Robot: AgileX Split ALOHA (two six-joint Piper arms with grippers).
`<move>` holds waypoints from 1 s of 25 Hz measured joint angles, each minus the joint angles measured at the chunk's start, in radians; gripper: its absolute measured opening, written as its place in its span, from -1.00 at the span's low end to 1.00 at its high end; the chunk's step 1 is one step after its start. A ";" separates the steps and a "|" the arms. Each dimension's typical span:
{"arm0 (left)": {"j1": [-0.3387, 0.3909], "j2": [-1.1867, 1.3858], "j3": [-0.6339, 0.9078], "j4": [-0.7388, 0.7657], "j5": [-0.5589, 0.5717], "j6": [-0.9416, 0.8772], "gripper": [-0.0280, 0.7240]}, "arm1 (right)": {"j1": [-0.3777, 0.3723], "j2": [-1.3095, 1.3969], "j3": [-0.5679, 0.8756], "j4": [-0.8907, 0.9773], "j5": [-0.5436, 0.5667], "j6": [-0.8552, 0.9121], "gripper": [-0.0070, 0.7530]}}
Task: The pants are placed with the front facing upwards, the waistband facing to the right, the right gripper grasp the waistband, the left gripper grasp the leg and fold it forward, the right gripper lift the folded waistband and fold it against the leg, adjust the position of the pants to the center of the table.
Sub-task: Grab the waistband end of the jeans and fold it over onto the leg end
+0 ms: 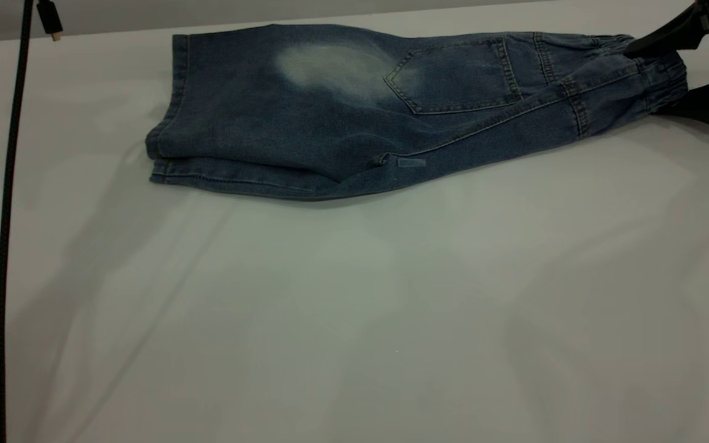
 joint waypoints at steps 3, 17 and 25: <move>-0.002 0.000 0.000 0.000 0.014 0.000 0.47 | 0.000 0.001 0.000 -0.005 -0.008 -0.001 -0.04; -0.107 0.081 -0.260 0.003 0.306 0.004 0.47 | 0.000 0.002 0.001 -0.001 0.096 -0.030 -0.86; -0.186 0.266 -0.585 0.026 0.567 0.005 0.47 | 0.000 0.000 0.001 0.000 0.156 -0.030 -0.86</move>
